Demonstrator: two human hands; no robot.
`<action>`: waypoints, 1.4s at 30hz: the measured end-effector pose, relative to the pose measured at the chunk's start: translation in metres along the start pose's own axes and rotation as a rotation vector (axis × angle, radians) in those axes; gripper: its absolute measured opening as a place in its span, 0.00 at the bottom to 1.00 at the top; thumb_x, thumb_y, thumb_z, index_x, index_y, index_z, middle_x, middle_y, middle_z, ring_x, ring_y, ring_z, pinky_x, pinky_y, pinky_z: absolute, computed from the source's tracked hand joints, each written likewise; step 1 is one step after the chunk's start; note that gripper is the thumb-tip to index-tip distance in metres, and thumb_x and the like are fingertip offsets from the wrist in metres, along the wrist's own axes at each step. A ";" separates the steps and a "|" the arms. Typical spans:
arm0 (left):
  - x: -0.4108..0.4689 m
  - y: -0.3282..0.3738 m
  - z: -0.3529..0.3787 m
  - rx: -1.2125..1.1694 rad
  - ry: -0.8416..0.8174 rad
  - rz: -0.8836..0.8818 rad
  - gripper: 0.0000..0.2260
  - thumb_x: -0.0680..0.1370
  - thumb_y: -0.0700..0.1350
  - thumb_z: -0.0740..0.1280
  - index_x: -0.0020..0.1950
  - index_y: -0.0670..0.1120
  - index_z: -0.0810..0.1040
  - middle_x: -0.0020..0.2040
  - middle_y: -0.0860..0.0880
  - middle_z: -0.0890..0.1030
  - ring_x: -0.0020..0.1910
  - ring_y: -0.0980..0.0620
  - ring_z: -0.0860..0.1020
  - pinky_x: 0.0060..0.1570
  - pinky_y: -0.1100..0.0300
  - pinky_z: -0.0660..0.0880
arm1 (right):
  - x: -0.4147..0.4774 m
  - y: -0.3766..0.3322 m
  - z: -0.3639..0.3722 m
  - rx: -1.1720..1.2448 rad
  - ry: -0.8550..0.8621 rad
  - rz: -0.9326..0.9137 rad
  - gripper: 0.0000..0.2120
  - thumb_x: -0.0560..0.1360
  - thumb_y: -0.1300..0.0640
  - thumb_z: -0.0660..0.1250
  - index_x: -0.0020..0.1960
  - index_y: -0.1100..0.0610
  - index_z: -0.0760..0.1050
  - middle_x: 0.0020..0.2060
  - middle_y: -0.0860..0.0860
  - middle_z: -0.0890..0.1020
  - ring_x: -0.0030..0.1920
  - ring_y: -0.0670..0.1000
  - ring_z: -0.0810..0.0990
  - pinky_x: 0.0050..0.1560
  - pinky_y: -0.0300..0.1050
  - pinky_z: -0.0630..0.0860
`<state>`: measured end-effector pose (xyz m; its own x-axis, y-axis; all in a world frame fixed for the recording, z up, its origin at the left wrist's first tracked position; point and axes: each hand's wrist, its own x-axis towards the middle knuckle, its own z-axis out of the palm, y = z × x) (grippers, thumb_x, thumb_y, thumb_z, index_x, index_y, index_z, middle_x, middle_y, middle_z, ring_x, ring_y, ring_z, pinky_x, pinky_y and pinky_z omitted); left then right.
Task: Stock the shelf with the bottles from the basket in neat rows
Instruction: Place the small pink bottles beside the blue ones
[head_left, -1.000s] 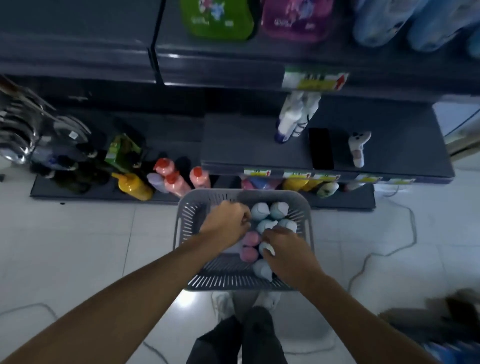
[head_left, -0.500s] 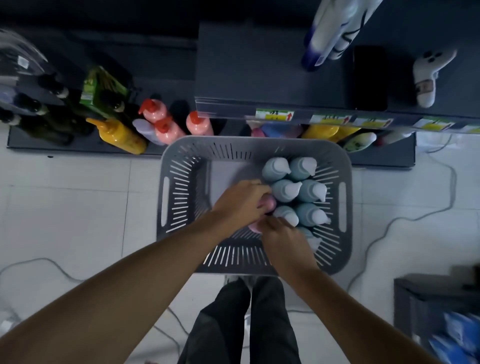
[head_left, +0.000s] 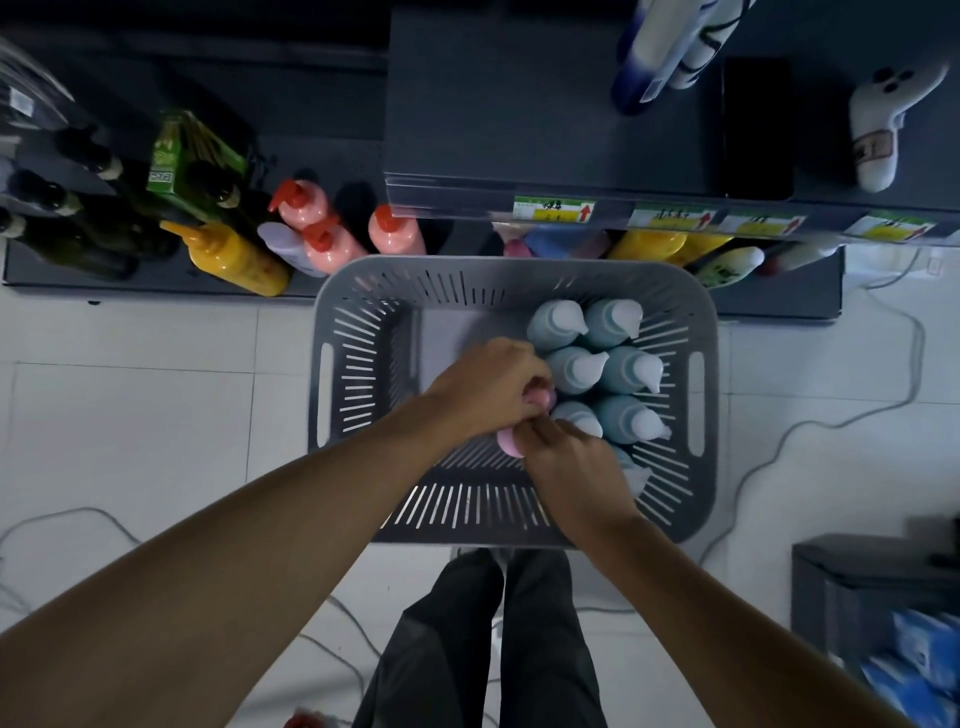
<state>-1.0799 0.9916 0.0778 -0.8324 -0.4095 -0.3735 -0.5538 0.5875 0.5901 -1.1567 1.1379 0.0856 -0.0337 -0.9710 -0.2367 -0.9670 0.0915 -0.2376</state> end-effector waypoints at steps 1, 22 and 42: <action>0.001 0.001 0.000 0.011 -0.004 0.001 0.09 0.74 0.48 0.72 0.51 0.47 0.86 0.39 0.52 0.74 0.41 0.50 0.75 0.40 0.56 0.70 | 0.000 0.001 0.001 0.005 0.007 -0.005 0.17 0.57 0.70 0.79 0.41 0.58 0.78 0.36 0.55 0.82 0.31 0.55 0.80 0.24 0.45 0.71; -0.030 0.025 -0.090 0.243 0.023 -0.087 0.14 0.69 0.49 0.75 0.53 0.48 0.80 0.50 0.49 0.82 0.47 0.47 0.79 0.46 0.54 0.75 | 0.009 0.006 -0.074 0.219 0.132 0.115 0.05 0.67 0.60 0.73 0.39 0.58 0.77 0.33 0.56 0.81 0.32 0.61 0.80 0.29 0.47 0.71; -0.077 0.181 -0.261 0.483 0.104 0.012 0.11 0.67 0.49 0.79 0.46 0.45 0.85 0.41 0.45 0.78 0.35 0.43 0.76 0.33 0.57 0.70 | -0.001 0.018 -0.326 0.114 0.092 0.136 0.07 0.64 0.52 0.74 0.36 0.48 0.76 0.33 0.42 0.80 0.42 0.49 0.81 0.40 0.42 0.73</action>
<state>-1.1104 0.9478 0.4004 -0.8460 -0.4533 -0.2807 -0.5113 0.8391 0.1858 -1.2566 1.0689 0.3888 -0.1905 -0.9635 -0.1879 -0.9173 0.2429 -0.3156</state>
